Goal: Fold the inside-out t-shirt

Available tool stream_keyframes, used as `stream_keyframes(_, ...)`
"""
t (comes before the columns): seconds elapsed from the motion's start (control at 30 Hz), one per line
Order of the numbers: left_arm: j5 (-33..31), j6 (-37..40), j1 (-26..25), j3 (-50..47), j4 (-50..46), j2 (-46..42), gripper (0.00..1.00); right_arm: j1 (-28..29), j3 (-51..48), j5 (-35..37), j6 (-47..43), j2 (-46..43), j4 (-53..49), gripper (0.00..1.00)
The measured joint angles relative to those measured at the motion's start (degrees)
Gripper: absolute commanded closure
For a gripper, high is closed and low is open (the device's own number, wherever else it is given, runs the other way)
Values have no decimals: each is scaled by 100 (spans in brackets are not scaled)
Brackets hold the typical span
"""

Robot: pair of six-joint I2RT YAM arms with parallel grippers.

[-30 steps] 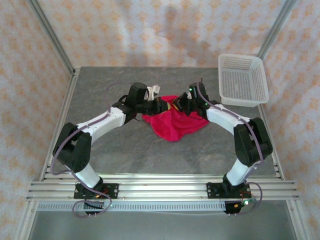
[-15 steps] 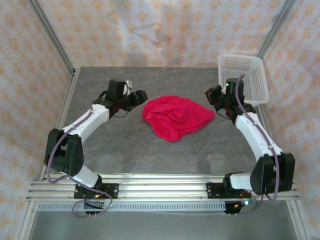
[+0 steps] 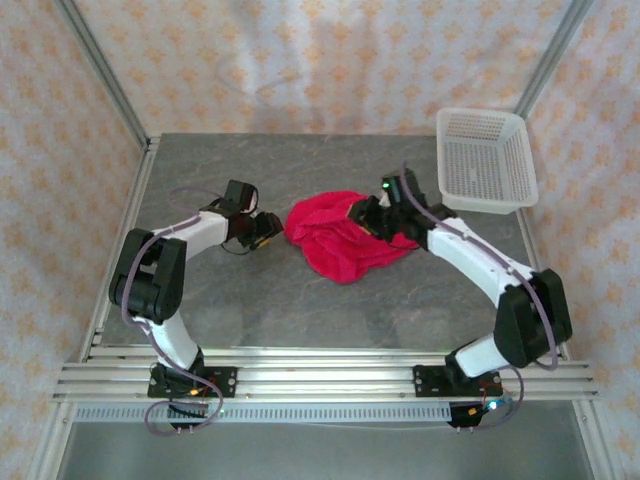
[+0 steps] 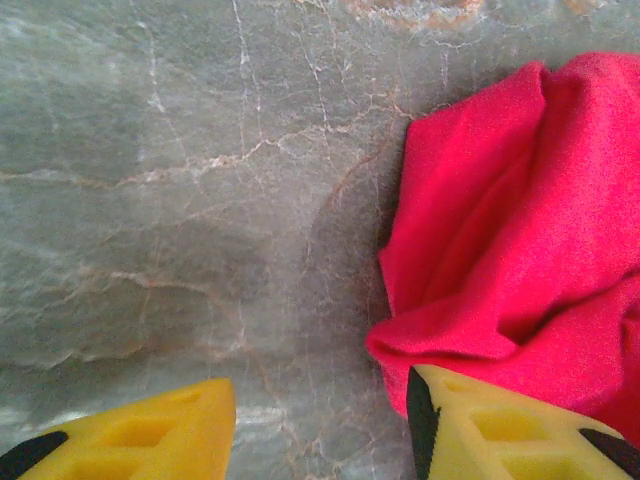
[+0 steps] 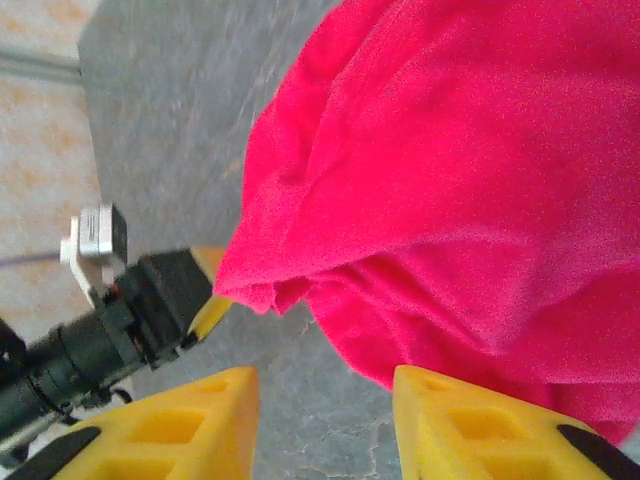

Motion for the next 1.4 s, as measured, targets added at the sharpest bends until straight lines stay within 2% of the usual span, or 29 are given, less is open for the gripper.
stream_keyframes(0.27, 400, -476, 2, 28, 739, 533, 48, 748, 269, 466, 1025, 1250, 833, 48)
stream_keyframes(0.53, 605, -809, 33, 92, 1207, 745, 51, 920, 1019, 1091, 1738, 1987, 1156, 42)
stream_keyframes(0.57, 643, -855, 37, 131, 1202, 791, 54, 909, 1147, 1145, 1788, 2072, 1147, 44)
stream_keyframes(0.73, 765, -1034, -2, 236, 1639, 1078, 77, 782, 1436, 1169, 2063, 2544, 1307, 97)
stream_keyframes(0.8, 791, -1126, -9, 282, 1781, 1191, 90, 662, 1405, 1108, 2166, 2660, 1311, 100)
stream_keyframes(0.83, 802, -1163, -17, 313, 1821, 1255, 100, 586, 1390, 1086, 2142, 2677, 1290, 100)
stream_keyframes(0.87, 809, -1204, -28, 341, 1836, 1290, 100, 516, 1381, 1080, 2131, 2680, 1255, 100)
stream_keyframes(0.97, 826, -1202, -33, 527, 1703, 1303, 100, 269, 1381, 1051, 1954, 2542, 1064, 100)
stream_keyframes(1.1, 789, -1049, 35, 914, 1174, 1104, 100, -92, 1434, 1110, 1464, 1845, 398, 100)
stream_keyframes(1.4, 345, -396, 752, 1788, -518, -769, 100, -1045, 2004, 1366, 570, -273, -647, 100)
